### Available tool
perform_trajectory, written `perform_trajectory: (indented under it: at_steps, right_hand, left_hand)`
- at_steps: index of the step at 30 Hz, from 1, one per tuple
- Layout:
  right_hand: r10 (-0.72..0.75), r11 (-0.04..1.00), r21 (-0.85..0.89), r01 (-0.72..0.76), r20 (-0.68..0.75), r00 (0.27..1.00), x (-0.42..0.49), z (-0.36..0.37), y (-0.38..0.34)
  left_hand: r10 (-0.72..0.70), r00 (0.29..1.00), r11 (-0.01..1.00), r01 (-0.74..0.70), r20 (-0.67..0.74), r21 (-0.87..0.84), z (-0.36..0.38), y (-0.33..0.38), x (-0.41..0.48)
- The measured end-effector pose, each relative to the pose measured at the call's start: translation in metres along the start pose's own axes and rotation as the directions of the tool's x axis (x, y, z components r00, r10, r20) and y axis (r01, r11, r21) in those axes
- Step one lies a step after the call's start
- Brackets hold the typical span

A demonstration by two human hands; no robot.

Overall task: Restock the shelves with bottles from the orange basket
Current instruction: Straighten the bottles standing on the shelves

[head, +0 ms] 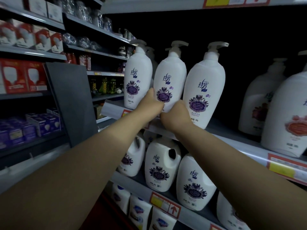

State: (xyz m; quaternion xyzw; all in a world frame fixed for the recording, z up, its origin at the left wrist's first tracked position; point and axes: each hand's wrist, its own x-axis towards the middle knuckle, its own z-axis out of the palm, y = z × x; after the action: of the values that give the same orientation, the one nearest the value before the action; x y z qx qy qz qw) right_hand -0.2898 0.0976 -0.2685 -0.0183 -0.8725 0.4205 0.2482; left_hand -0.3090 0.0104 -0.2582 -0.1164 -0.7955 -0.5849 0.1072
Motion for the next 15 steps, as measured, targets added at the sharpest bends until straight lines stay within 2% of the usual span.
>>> perform_trajectory:
  at_steps: [15]
  right_hand:
    - [-0.015, 1.000, -0.024, 0.016, 0.012, 1.000, -0.0115, -0.0004, -0.0016]
  left_hand:
    - [0.047, 0.999, 0.998, -0.047, 0.024, -0.041, -0.0027, -0.0042, -0.0052]
